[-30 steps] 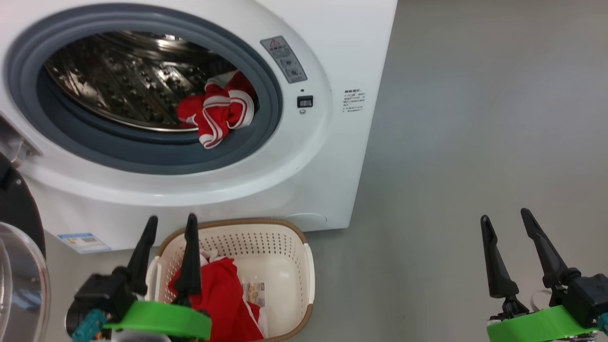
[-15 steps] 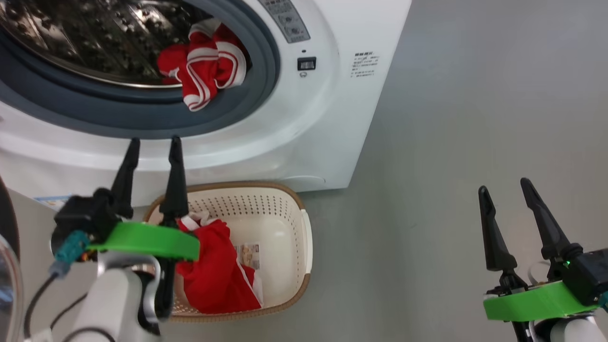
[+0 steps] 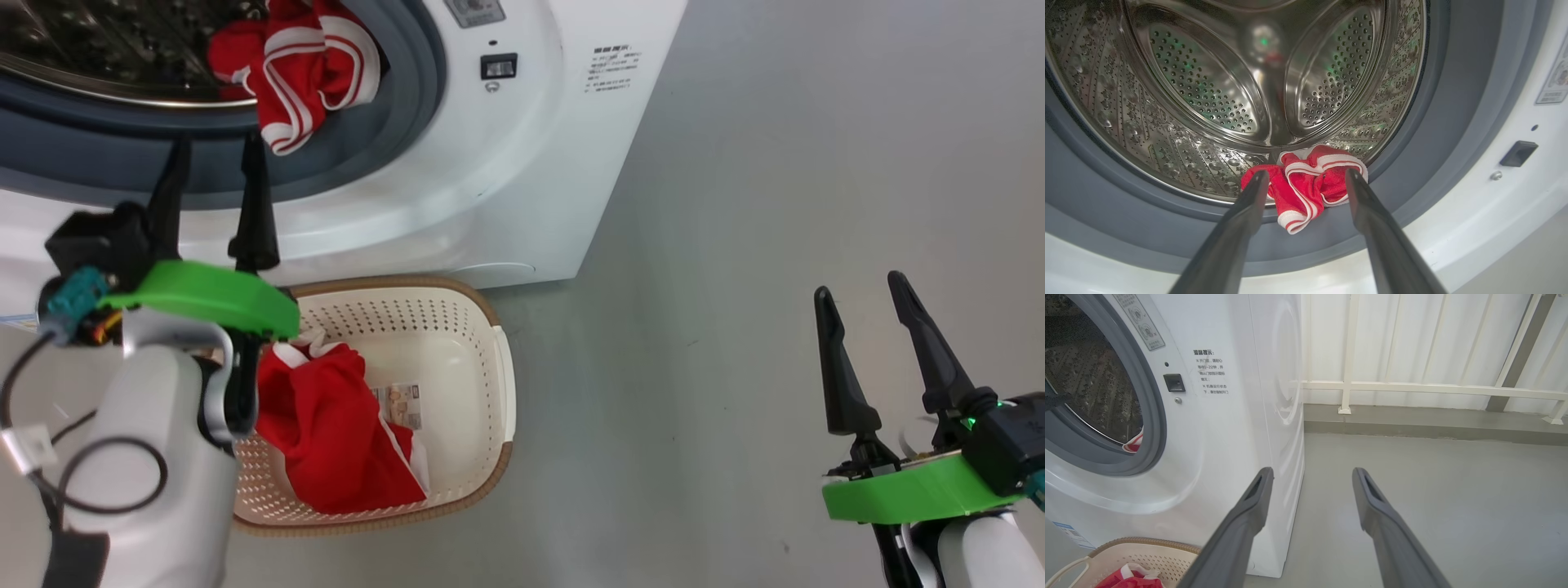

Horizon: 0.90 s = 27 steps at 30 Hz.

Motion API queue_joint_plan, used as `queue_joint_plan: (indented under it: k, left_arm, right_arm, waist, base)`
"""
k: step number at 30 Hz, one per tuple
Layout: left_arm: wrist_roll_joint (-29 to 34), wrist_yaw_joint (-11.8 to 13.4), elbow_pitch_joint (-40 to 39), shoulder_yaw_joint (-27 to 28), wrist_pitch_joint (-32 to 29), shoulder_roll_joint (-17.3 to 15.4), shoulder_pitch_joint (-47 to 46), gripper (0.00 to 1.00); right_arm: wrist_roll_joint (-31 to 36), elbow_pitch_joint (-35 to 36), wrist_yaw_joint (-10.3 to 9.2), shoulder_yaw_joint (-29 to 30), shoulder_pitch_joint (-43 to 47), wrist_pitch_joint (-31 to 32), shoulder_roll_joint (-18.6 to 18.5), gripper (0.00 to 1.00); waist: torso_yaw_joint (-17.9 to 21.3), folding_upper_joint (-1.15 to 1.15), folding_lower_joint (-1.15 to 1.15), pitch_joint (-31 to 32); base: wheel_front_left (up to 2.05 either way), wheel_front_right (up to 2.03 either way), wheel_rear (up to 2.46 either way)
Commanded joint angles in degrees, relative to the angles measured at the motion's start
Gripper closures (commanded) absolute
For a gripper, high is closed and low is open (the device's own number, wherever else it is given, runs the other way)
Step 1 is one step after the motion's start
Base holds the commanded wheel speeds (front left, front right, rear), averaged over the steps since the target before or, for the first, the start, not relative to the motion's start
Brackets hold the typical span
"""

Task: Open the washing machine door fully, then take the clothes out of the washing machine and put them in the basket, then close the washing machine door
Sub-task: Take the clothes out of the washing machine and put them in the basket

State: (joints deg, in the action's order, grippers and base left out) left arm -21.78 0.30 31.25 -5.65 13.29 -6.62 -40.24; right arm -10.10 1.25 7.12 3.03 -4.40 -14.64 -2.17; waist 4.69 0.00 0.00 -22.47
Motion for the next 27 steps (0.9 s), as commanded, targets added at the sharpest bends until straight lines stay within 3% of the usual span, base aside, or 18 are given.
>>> queue_joint_plan:
  k: [1, 18, 27]
  left_arm:
    - [-0.1, -0.51, -0.02, 1.48, 0.6, -2.23, -2.13, 0.0]
    - [0.84, -3.06, 16.0, -0.29, 1.27, -3.42, -20.93, 0.0]
    - [-1.82, -5.49, 25.75, -0.42, -2.44, -3.08, -29.55, 0.0]
  right_arm:
    - [-0.53, 1.12, 0.36, -1.17, -1.44, -0.36, -0.71, 0.0]
    - [-0.29, 0.86, 0.36, -2.28, -4.89, -0.36, -0.71, 0.0]
    - [-0.59, 0.44, 0.36, -3.29, -7.03, -0.36, -0.71, 0.0]
  waist:
    - [0.4, 0.0, 0.0, -0.49]
    - [1.64, 0.0, 0.0, -6.52]
    - [3.48, 0.0, 0.0, -9.8]
  base:
    - [0.0, 0.0, 0.0]
    - [0.0, 0.0, 0.0]
    - [0.0, 0.0, 0.0]
